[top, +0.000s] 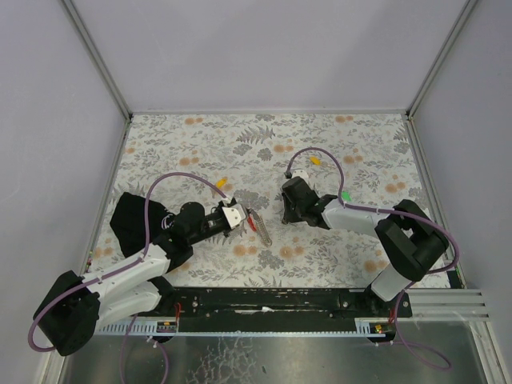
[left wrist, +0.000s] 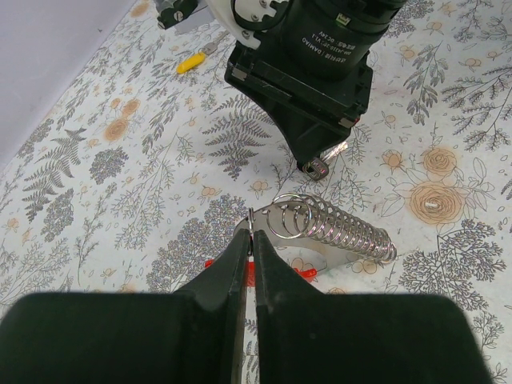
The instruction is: Put the keys on the keyring
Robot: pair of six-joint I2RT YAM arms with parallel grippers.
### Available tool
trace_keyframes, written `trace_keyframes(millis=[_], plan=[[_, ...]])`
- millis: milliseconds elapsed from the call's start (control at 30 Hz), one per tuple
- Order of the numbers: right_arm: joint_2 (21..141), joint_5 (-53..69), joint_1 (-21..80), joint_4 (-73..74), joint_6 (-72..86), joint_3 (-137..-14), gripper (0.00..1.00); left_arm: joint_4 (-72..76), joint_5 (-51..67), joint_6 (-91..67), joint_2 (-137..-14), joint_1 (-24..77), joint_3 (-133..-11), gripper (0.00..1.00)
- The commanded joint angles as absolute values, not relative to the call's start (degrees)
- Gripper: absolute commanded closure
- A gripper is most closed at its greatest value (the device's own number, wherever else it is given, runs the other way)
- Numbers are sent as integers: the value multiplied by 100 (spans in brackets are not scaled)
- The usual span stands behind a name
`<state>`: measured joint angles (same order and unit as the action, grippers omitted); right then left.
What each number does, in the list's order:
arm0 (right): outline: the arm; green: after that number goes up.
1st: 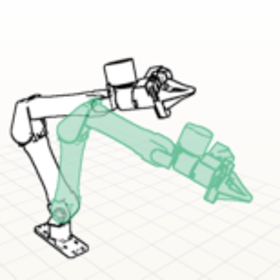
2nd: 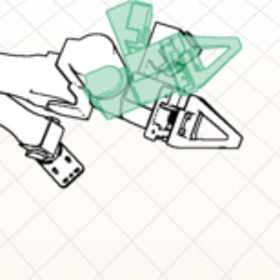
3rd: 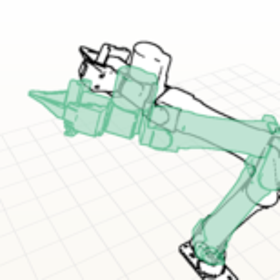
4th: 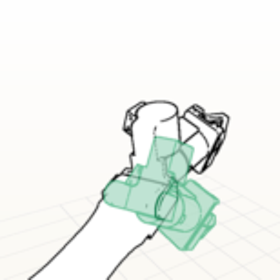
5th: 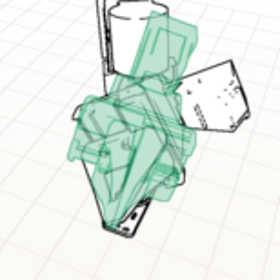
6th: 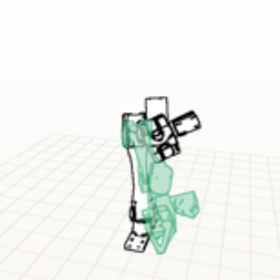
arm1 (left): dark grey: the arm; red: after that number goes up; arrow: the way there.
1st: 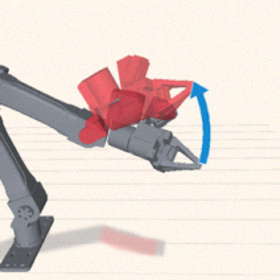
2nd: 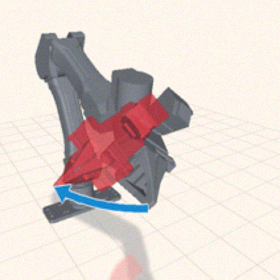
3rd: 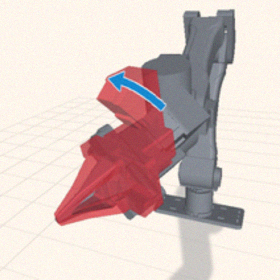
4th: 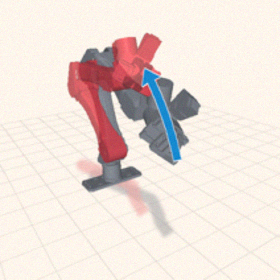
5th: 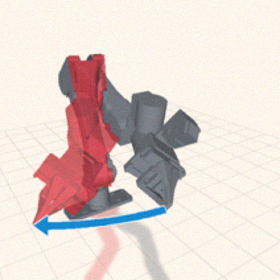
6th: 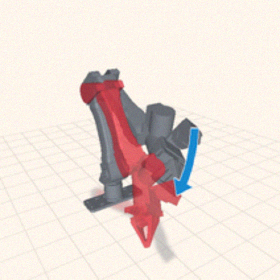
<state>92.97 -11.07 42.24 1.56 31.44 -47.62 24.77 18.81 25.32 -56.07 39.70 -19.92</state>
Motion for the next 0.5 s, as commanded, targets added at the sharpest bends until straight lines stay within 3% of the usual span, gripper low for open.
trace_keyframes(millis=[0, 267, 467], plan=[[9371, -1248, 4155, -114, 3304, -4937, 75, 2699, 1850, 2479, -5592, 3983, -2107, 100], [9496, -1228, 4138, -89, 3379, -4995, 76, 2683, 1856, 2491, -5592, 3984, -2117, 100], [9489, -1107, 4125, -195, 3363, -4948, 83, 2681, 1880, 2494, -5590, 3984, -2120, 100]])
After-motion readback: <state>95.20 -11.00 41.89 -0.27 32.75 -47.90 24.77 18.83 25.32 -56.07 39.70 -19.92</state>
